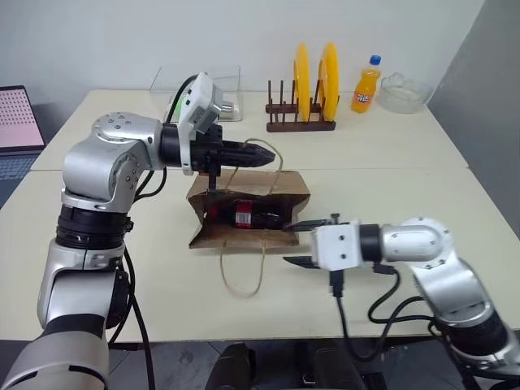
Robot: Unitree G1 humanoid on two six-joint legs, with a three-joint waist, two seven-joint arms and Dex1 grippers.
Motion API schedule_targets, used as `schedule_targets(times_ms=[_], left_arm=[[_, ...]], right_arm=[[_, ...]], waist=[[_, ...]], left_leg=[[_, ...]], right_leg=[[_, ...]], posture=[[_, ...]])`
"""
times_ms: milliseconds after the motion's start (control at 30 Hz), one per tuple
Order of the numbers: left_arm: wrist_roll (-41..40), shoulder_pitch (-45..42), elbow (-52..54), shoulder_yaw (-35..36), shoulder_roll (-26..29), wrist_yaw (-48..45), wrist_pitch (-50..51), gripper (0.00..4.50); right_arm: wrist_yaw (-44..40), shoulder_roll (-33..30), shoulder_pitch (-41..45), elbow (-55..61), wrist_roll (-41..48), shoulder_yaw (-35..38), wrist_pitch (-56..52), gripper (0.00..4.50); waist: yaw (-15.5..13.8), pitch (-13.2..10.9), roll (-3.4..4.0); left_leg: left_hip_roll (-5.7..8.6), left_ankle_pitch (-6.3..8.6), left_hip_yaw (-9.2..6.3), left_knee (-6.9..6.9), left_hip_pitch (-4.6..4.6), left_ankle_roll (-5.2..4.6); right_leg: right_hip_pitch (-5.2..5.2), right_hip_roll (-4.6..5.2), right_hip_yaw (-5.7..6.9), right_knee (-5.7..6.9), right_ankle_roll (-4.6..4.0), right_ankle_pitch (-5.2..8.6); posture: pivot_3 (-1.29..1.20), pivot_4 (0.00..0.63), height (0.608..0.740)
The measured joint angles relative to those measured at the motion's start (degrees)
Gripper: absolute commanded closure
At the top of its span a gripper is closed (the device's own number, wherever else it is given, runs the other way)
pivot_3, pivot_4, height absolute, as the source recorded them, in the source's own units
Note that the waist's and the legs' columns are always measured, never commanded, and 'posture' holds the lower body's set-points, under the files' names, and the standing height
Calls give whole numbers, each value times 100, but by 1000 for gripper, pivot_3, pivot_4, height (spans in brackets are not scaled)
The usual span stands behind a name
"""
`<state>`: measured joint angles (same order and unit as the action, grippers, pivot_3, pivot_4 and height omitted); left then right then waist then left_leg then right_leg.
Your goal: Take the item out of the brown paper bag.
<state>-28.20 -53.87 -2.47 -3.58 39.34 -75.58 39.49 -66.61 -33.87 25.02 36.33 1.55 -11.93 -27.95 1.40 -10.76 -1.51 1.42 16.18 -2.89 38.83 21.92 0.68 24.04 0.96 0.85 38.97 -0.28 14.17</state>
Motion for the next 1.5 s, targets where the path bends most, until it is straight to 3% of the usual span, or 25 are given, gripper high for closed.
schedule_targets(times_ms=[233, 367, 500, 700, 1000, 1100, 1233, 1267, 1500], left_arm=[[-106, -11, 36, 2, -7, 113, 144, 4500], [-105, -51, -17, 11, -22, 147, 145, 4500], [-100, -115, -132, 12, -23, 195, 123, 4500], [-81, -323, -433, 12, -54, 267, 12, 4500], [-82, -338, -499, 11, -66, 230, -21, 4500], [-81, -338, -499, 11, -67, 231, -23, 4500], [-82, -338, -497, 11, -66, 233, -24, 4500], [-82, -338, -493, 11, -66, 233, -23, 4500], [-84, -337, -477, 11, -67, 232, -23, 4500]], right_arm=[[897, 966, 1100, -50, 752, -64, -1094, 2149], [1514, 1432, 1518, -640, 409, -806, -1181, 2149], [1790, 1443, 1625, -966, 108, -1457, -1152, 2149], [2016, 1412, 1748, -1445, -429, -1991, -863, 2149], [2530, 1893, 2198, -2488, -1425, -2681, -545, 2149], [2545, 1907, 2295, -2790, -1736, -2878, -436, 1552], [2544, 1842, 2288, -2978, -2040, -3003, -316, 177], [2544, 1803, 2288, -3002, -2128, -3005, -264, 35], [2529, 1798, 2293, -3504, -2676, -3126, -202, 35]], waist=[[32, 0, 2], [27, 0, 2], [6, 0, 2], [19, 0, 1], [33, 0, 1], [35, 0, 1], [32, 0, 1], [33, 0, 1], [37, 0, 1]], left_leg=[[-9, -1, -5, -4, -5, 2], [1, -1, 2, -2, 2, 2], [5, -1, 2, -2, 6, 3], [4, -1, 2, -3, 5, 2], [3, -2, 2, -4, 5, 3], [3, -2, 3, -3, 6, 3], [4, -1, 3, -3, 7, 3], [3, -1, 3, -3, 7, 3], [3, -2, 3, -4, 7, 3]], right_leg=[[6, -10, -1, 8, -2, -1], [8, 0, -5, 2, -26, -15], [8, 4, -4, -2, -27, -15], [10, 3, -2, 1, -26, -15], [13, 2, -3, 3, -27, -16], [13, 2, -4, 1, -27, -16], [13, 3, -4, 1, -27, -16], [13, 3, -4, 1, -27, -16], [13, 2, -4, 2, -28, -16]], posture=[[0, 150, 740], [0, 150, 740], [0, 150, 740], [0, 150, 740], [0, 150, 740], [0, 150, 740], [0, 150, 740], [0, 150, 740], [0, 150, 740]])
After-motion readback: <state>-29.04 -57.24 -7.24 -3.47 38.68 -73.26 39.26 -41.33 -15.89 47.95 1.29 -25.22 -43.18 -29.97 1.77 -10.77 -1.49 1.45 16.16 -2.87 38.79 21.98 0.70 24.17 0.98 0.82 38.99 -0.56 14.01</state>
